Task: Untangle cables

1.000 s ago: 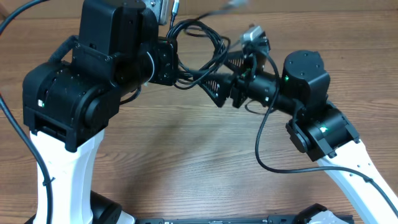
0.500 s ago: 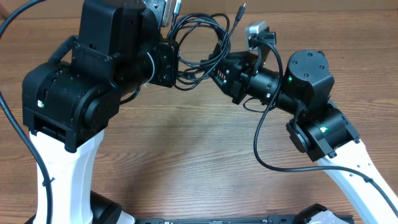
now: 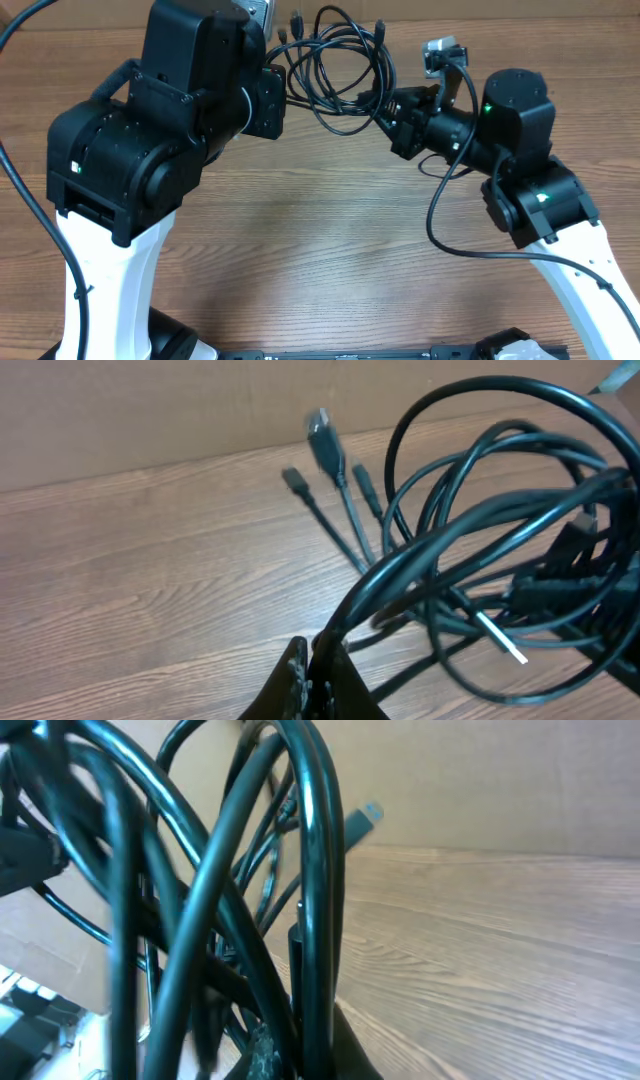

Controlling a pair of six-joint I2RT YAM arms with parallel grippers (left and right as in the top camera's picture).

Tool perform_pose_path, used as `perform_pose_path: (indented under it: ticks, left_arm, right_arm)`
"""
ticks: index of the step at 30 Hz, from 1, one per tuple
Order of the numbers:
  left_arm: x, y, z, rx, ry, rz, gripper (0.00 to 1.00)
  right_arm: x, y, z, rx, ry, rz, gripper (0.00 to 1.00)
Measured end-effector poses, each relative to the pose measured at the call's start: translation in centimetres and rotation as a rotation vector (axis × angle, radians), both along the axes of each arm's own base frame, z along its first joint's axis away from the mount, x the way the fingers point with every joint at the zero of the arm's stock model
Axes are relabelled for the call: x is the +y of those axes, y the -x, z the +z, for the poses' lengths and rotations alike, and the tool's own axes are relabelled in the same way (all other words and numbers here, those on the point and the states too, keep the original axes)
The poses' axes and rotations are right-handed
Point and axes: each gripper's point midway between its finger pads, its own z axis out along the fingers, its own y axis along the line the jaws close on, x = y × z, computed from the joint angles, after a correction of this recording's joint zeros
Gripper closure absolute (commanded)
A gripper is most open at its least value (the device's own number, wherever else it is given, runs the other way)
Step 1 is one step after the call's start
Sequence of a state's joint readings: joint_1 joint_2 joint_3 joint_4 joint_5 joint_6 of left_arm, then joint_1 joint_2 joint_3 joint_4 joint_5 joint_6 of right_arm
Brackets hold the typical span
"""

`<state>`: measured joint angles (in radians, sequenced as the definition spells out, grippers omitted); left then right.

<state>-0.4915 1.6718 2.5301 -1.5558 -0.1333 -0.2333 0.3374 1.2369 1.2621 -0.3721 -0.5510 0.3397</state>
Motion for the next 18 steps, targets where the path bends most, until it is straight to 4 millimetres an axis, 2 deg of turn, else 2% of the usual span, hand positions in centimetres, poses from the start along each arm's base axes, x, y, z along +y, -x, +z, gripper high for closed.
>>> perform_pose_path:
  ticks: [3, 5, 8, 11, 13, 14, 15, 18]
  left_arm:
    - [0.6, -0.2, 0.3, -0.021, -0.015, 0.027, 0.96]
    - [1.9, -0.2, 1.1, -0.056, -0.034, 0.077, 0.96]
    - [4.1, 1.0, 2.9, -0.119, -0.04, 0.142, 0.94]
    - [5.8, 2.6, 4.8, -0.182, -0.028, 0.187, 0.91]
    - [6.4, 3.3, 5.5, -0.208, -0.015, 0.205, 0.82]
    - [6.6, 3.5, 5.7, -0.213, -0.011, 0.208, 0.7]
    - [6.6, 3.6, 5.8, -0.216, -0.004, 0.208, 0.64]
    - [5.9, 3.5, 5.6, -0.203, -0.001, 0.174, 0.53]
  right_arm:
    - [-1.4, -0.6, -0.5, 0.01, 0.023, -0.033, 0.96]
    - [-3.6, -1.7, -1.5, 0.04, 0.051, -0.109, 0.96]
    - [-6.9, -3.3, -2.6, 0.059, 0.089, -0.216, 0.96]
    - [-8.2, -3.7, -3.1, 0.065, 0.114, -0.252, 0.96]
    - [-8.3, -3.6, -3.3, 0.07, 0.12, -0.252, 0.96]
    - [-8.3, -3.5, -3.3, 0.072, 0.119, -0.24, 0.96]
    - [-8.1, -3.4, -3.3, 0.07, 0.117, -0.226, 0.96]
    - [-6.6, -2.3, -2.7, 0.039, 0.094, -0.113, 0.96]
